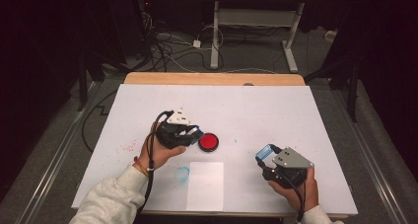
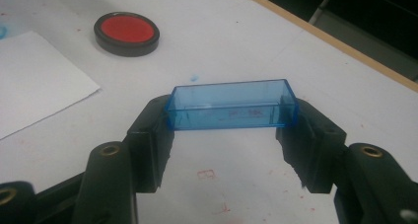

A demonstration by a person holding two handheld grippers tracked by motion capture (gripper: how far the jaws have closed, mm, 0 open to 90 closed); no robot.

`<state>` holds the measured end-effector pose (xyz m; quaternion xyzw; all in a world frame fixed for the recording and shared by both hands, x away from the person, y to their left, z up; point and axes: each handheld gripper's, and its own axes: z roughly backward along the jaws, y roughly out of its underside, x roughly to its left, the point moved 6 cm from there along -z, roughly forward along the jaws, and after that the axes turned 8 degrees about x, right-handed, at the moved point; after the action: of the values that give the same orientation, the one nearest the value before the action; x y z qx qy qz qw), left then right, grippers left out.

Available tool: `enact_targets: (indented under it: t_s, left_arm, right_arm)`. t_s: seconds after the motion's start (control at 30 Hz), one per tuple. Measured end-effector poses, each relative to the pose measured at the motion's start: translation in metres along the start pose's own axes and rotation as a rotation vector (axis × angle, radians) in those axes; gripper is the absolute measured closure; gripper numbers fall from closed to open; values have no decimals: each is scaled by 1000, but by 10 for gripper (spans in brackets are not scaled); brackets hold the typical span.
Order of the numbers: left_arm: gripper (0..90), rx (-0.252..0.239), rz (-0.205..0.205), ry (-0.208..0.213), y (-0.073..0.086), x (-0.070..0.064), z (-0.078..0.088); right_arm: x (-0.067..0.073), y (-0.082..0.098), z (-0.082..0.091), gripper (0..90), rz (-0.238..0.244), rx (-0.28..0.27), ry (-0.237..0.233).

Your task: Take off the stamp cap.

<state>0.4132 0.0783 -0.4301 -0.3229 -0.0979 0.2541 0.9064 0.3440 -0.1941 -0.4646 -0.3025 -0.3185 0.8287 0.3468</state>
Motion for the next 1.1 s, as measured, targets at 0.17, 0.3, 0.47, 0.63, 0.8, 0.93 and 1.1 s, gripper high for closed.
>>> enact_targets:
  t_s: [0.17, 0.3, 0.47, 0.63, 0.8, 0.93, 1.1]
  left_arm:
    - [681, 32, -17, 19, -12, 0, -6]
    - [681, 59, -27, 28, -17, 1, -12]
    - [682, 84, -26, 38, -17, 3, -18]
    - [682, 110, -32, 38, -18, 4, -22]
    - [682, 132, -42, 39, -19, 4, -27]
    - [682, 139, -49, 39, -21, 3, -30]
    - [681, 150, -54, 39, -22, 2, -35]
  right_arm:
    - [0, 0, -1, 408, 0, 2, -3]
    - [0, -1, -1, 408, 2, -5, -5]
    - [1, -4, 3, 408, 11, -23, -4]
    - [1, -4, 2, 408, 10, -23, -2]
    - [1, -4, 4, 408, 8, -28, 5]
    - [2, -4, 3, 408, 14, -24, 4]
    - [1, -4, 2, 408, 14, -23, 5]
